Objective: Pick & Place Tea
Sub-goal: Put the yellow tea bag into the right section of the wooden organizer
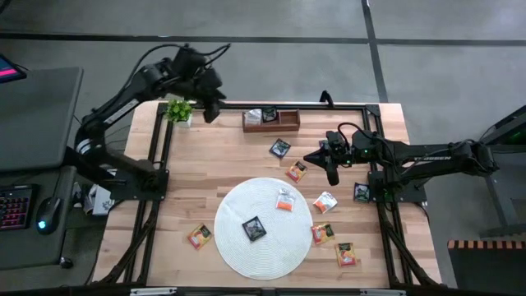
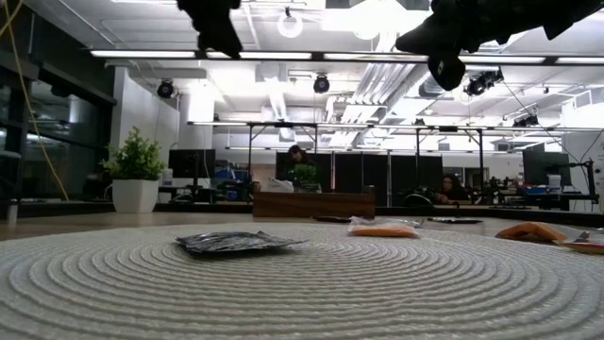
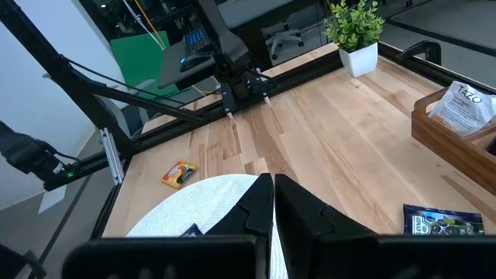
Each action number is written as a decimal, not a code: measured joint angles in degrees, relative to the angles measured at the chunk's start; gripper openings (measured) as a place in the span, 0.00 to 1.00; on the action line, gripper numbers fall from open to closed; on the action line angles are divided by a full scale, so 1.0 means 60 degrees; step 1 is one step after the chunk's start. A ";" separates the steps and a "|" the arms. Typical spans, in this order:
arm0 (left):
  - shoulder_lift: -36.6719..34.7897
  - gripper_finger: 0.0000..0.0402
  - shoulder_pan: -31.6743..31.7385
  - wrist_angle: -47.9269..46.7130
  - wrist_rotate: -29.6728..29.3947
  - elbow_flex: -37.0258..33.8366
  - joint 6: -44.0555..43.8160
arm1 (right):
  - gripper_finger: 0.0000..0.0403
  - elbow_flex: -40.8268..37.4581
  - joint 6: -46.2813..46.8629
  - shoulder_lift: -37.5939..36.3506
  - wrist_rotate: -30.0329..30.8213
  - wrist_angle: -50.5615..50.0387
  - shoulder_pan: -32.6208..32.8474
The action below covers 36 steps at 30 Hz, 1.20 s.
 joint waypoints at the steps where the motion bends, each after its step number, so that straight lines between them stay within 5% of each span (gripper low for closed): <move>1: -0.0229 0.38 0.0000 0.0034 -0.0018 -0.0244 -0.0106 | 0.03 0.0000 0.0000 0.0000 0.0000 0.0001 0.0000; 16: -0.3915 0.38 -0.0757 0.0441 -0.0277 -0.4439 -0.2769 | 0.03 0.0000 -0.0334 0.0002 0.0000 0.0001 0.0000; 27: -0.5658 0.38 -0.3207 0.0556 -0.1294 -0.6529 -0.5594 | 0.03 0.0000 -0.0353 0.0000 0.0003 0.0001 0.0000; 36: -0.5809 0.38 -0.5365 0.0851 -0.1967 -0.7592 -0.6842 | 0.03 0.0000 0.0071 0.0002 0.0002 0.0001 0.0000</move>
